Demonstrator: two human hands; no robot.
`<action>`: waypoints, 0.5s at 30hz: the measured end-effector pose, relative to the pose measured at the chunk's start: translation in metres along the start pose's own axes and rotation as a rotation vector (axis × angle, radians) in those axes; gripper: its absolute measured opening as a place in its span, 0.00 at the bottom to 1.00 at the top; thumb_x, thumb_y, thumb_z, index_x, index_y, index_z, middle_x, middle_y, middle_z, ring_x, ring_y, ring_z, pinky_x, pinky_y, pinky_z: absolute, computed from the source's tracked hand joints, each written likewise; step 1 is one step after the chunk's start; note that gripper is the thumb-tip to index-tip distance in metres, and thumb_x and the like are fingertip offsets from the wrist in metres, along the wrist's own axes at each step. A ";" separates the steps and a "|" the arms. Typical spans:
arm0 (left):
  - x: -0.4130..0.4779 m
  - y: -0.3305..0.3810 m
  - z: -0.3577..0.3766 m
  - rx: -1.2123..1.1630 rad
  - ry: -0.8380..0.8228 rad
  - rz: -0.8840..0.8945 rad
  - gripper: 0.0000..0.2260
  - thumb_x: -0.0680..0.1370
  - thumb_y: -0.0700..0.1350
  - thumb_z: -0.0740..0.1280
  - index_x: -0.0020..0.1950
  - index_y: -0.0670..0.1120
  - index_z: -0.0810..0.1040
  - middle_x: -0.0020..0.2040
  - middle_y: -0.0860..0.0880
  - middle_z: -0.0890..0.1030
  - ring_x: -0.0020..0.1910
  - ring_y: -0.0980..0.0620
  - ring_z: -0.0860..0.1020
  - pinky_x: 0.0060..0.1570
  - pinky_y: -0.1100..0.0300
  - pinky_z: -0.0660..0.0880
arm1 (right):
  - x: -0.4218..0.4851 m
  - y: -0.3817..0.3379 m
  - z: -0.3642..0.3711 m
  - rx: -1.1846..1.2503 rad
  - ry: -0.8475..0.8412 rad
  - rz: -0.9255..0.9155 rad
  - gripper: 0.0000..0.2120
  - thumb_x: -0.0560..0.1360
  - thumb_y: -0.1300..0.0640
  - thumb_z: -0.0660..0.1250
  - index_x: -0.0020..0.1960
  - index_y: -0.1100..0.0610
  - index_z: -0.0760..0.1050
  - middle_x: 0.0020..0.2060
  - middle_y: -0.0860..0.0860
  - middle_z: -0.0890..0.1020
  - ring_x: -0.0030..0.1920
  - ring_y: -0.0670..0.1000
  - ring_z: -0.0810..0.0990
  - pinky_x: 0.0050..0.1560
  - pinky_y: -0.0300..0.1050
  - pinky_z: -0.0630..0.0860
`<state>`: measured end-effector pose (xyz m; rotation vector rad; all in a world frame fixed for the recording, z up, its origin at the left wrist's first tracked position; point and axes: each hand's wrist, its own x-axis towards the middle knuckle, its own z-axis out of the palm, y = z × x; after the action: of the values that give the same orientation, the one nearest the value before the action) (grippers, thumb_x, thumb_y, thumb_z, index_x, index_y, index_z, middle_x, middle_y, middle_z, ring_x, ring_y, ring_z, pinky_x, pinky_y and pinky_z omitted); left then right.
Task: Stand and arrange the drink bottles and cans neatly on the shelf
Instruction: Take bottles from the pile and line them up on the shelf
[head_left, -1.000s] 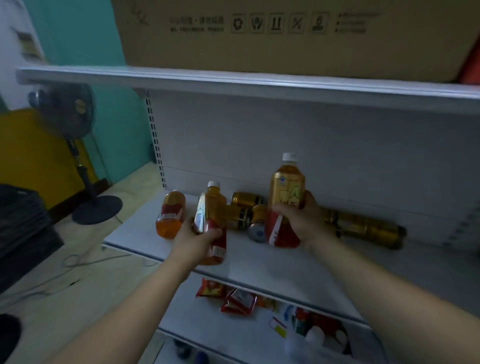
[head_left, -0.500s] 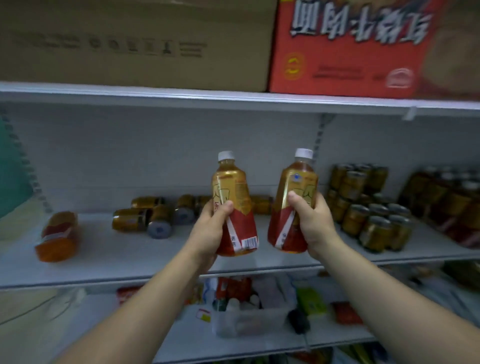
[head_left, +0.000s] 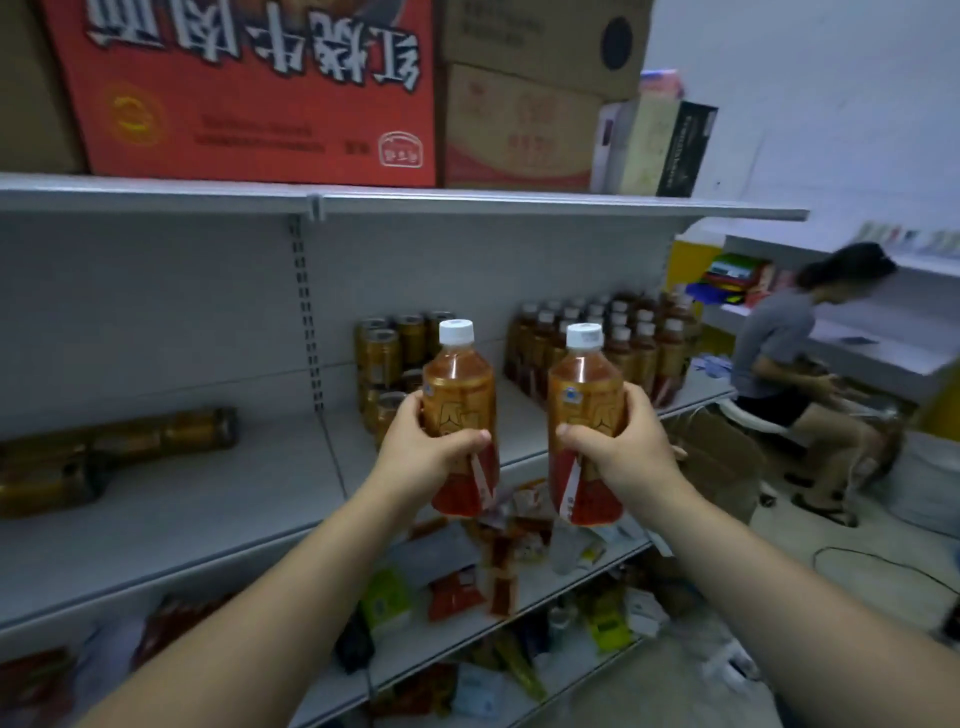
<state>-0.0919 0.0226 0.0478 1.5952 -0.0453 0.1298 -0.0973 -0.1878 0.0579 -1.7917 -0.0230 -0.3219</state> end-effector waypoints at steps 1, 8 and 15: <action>0.005 -0.002 0.016 0.015 -0.021 0.003 0.27 0.67 0.43 0.77 0.62 0.51 0.69 0.54 0.49 0.79 0.52 0.51 0.79 0.52 0.51 0.77 | 0.003 0.004 -0.015 -0.017 0.008 0.010 0.29 0.67 0.55 0.77 0.63 0.49 0.67 0.51 0.48 0.78 0.50 0.49 0.78 0.48 0.46 0.75; 0.054 -0.025 0.082 0.111 -0.074 -0.013 0.33 0.65 0.48 0.78 0.67 0.53 0.67 0.56 0.53 0.78 0.55 0.52 0.77 0.58 0.49 0.74 | 0.044 0.046 -0.064 -0.024 0.075 0.061 0.30 0.68 0.54 0.77 0.64 0.49 0.66 0.51 0.46 0.77 0.50 0.46 0.76 0.48 0.44 0.72; 0.143 -0.069 0.120 0.180 0.014 -0.060 0.31 0.65 0.47 0.78 0.64 0.52 0.68 0.56 0.51 0.77 0.56 0.49 0.77 0.59 0.47 0.74 | 0.129 0.084 -0.062 -0.064 0.043 0.091 0.36 0.66 0.53 0.78 0.68 0.50 0.64 0.54 0.48 0.76 0.55 0.51 0.77 0.57 0.52 0.75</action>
<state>0.0644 -0.0877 -0.0077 1.7739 0.0254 0.1007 0.0301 -0.2878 0.0205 -1.8423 0.1002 -0.2984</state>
